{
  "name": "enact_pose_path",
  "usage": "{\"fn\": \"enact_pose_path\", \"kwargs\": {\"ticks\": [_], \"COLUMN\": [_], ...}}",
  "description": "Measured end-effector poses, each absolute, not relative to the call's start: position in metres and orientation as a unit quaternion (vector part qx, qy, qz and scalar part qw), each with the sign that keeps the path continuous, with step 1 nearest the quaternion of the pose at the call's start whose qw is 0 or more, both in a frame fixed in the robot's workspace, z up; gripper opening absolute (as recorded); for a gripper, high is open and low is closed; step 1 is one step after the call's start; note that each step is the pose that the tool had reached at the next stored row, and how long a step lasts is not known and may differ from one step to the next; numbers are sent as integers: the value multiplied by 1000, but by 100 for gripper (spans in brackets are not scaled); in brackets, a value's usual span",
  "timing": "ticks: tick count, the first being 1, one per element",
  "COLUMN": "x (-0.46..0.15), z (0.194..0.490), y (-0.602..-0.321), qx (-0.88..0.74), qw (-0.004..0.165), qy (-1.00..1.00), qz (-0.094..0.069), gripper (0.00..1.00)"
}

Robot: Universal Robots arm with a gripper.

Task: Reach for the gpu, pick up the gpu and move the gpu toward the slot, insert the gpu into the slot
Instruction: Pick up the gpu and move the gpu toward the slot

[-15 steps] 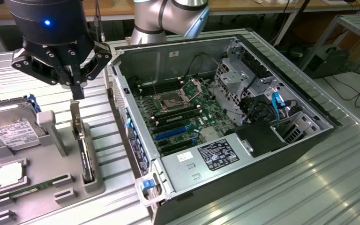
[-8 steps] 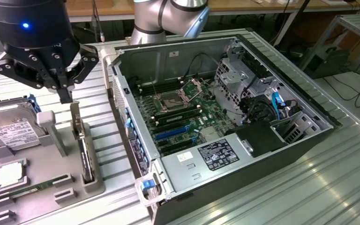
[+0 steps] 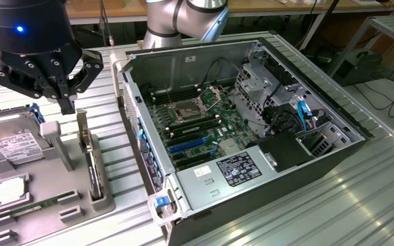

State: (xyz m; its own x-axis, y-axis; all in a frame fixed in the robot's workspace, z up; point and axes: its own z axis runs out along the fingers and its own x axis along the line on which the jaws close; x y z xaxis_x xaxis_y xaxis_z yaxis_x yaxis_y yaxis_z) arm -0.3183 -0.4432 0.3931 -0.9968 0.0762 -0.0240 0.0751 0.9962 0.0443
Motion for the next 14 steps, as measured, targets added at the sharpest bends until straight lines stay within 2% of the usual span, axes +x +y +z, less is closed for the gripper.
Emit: {"fn": "enact_pose_path", "kwargs": {"ticks": [4,5,6,7,8,9,12,13,14], "x": [-318,-318,-318,-318,-318,-318,-318,-318,-318], "z": [393,393,393,393,393,393,393,393,392], "y": [-443,-443,-443,-443,-443,-443,-443,-443,-443], "qx": [38,38,38,38,38,38,38,35,21], "qw": [13,13,13,13,13,13,13,13,12], "qy": [999,999,999,999,999,999,999,999,999], "qz": [22,22,22,22,22,22,22,22,21], "gripper": [11,17,17,24,36,36,54,54,60]}}
